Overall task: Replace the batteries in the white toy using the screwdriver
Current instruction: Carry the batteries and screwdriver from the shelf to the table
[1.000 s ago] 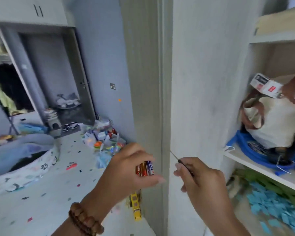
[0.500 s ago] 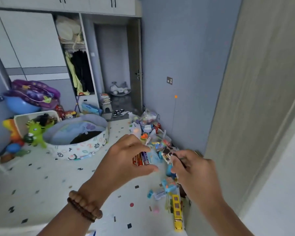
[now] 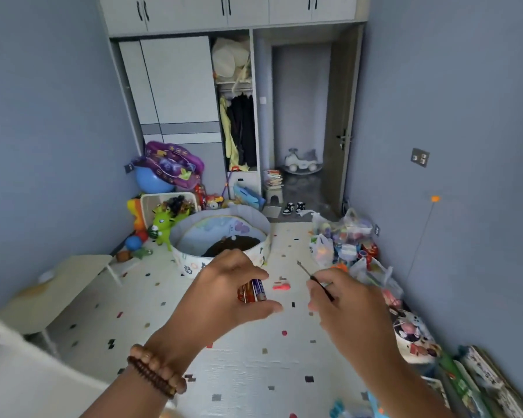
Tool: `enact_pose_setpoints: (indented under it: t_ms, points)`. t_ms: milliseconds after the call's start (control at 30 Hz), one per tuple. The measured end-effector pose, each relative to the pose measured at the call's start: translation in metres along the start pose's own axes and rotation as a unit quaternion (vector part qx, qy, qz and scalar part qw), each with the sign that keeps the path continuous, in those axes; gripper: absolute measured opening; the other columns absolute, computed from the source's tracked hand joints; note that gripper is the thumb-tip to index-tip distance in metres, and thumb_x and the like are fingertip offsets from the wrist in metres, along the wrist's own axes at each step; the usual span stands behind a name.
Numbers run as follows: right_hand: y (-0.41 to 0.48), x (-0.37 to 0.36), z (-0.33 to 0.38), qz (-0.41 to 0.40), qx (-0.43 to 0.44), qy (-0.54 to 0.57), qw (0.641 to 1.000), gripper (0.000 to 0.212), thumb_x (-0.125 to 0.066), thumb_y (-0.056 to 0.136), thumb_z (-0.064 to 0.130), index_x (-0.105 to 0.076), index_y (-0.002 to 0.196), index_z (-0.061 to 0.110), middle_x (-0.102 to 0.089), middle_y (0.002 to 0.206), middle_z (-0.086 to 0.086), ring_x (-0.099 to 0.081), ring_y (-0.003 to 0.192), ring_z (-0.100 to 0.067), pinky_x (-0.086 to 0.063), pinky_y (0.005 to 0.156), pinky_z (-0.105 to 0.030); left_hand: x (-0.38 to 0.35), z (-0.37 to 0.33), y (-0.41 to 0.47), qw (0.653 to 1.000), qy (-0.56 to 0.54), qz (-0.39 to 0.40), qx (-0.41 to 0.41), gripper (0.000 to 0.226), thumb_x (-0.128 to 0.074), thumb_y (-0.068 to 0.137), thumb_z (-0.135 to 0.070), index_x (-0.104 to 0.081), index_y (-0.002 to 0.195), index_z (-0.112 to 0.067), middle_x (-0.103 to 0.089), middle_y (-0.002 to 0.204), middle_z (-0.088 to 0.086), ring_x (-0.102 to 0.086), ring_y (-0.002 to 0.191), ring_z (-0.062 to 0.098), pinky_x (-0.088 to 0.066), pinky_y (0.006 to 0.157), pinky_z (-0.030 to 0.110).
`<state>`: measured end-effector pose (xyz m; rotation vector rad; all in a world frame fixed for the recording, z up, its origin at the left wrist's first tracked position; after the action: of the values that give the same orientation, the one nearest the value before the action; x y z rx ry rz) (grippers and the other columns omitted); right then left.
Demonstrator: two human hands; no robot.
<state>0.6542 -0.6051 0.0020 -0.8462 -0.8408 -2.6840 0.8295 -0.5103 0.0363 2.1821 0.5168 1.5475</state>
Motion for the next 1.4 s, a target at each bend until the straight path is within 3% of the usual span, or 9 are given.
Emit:
enact_pose_setpoints:
  t_ms: [133,367,500,667,767,933,1100,1233,1400]
  points:
    - [0.058,-0.054,0.002,0.017,0.033,0.001,0.999,0.015,-0.064,0.091,0.04,-0.071,0.093,0.027,-0.076,0.063,0.009,-0.067,0.049,-0.009,-0.059,0.056,-0.031,0.002,0.057,0.027,0.999,0.023,-0.005,0.035,0.056,-0.072,0.066,-0.07,-0.077,0.099,-0.025,-0.06,0.09,-0.009,-0.058,0.083,0.006,-0.048,0.07,0.018]
    - [0.158,-0.174,0.028,0.045,0.087,0.006,0.995,0.018,-0.059,0.091,0.042,-0.069,0.093,0.028,-0.079,0.072,0.006,-0.068,0.053,-0.013,-0.056,0.049,-0.033,0.009,0.185,0.077,0.996,0.068,-0.029,0.059,0.057,-0.07,0.067,-0.069,-0.077,0.101,-0.024,-0.063,0.091,-0.006,-0.059,0.083,0.009,-0.051,0.069,0.023]
    - [0.223,-0.25,0.044,0.066,0.097,0.005,0.993,0.035,-0.046,0.087,0.056,-0.068,0.094,0.029,-0.078,0.069,0.006,-0.067,0.053,-0.013,-0.056,0.048,-0.034,0.021,0.271,0.107,0.993,0.07,-0.05,0.074,0.058,-0.068,0.068,-0.071,-0.076,0.104,-0.026,-0.061,0.093,-0.007,-0.059,0.086,0.007,-0.053,0.072,0.026]
    - [0.301,-0.331,0.069,0.07,0.099,0.008,0.993,0.016,-0.061,0.092,0.041,-0.07,0.092,0.029,-0.076,0.066,0.007,-0.068,0.052,-0.009,-0.057,0.051,-0.03,0.037,0.382,0.149,0.991,0.074,-0.053,0.098,0.055,-0.072,0.069,-0.069,-0.075,0.105,-0.028,-0.062,0.095,-0.01,-0.059,0.088,0.005,-0.054,0.074,0.028]
    - [0.34,-0.384,0.076,0.084,0.103,0.019,0.991,0.021,-0.057,0.092,0.045,-0.07,0.094,0.029,-0.075,0.066,0.009,-0.069,0.056,-0.007,-0.058,0.049,-0.033,0.043,0.437,0.175,0.989,0.082,-0.058,0.105,0.055,-0.07,0.069,-0.069,-0.075,0.104,-0.026,-0.063,0.096,-0.007,-0.062,0.087,0.01,-0.057,0.072,0.032]
    - [0.41,-0.478,0.094,0.11,0.132,0.022,0.985,0.021,-0.057,0.092,0.046,-0.07,0.093,0.029,-0.076,0.07,0.012,-0.071,0.063,-0.007,-0.059,0.05,-0.029,0.049,0.529,0.211,0.984,0.102,-0.072,0.126,0.058,-0.067,0.068,-0.071,-0.075,0.102,-0.025,-0.062,0.095,-0.008,-0.06,0.087,0.008,-0.056,0.07,0.028]
    - [0.483,-0.576,0.127,0.155,0.173,0.069,0.97,0.016,-0.059,0.092,0.038,-0.068,0.083,0.028,-0.071,0.058,0.008,-0.063,0.046,-0.005,-0.056,0.051,-0.034,0.055,0.635,0.236,0.972,0.116,-0.1,0.179,0.055,-0.072,0.068,-0.069,-0.075,0.101,-0.024,-0.063,0.095,-0.007,-0.061,0.087,0.009,-0.054,0.073,0.029]
    - [0.538,-0.658,0.157,0.22,0.2,0.098,0.95,0.01,-0.063,0.092,0.037,-0.068,0.088,0.03,-0.073,0.061,0.008,-0.067,0.049,-0.008,-0.058,0.052,-0.035,0.072,0.715,0.249,0.952,0.135,-0.127,0.246,0.055,-0.072,0.069,-0.068,-0.075,0.102,-0.024,-0.058,0.091,-0.011,-0.056,0.084,0.004,-0.05,0.072,0.023]
    - [0.581,-0.758,0.206,0.272,0.253,0.131,0.919,0.027,-0.049,0.086,0.051,-0.065,0.096,0.033,-0.075,0.065,0.008,-0.068,0.056,-0.016,-0.058,0.055,-0.04,0.104,0.787,0.242,0.917,0.179,-0.157,0.319,0.051,-0.078,0.067,-0.061,-0.075,0.1,-0.022,-0.058,0.087,-0.006,-0.057,0.078,0.009,-0.048,0.068,0.022]
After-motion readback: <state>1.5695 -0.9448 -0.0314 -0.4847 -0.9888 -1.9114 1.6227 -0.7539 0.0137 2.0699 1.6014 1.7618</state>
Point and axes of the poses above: each hand's wrist, its own y-axis towards the middle knuckle, its own x-axis out of the back of the hand, z = x × y, the point moved 7 cm from there along y, towards the middle knuckle
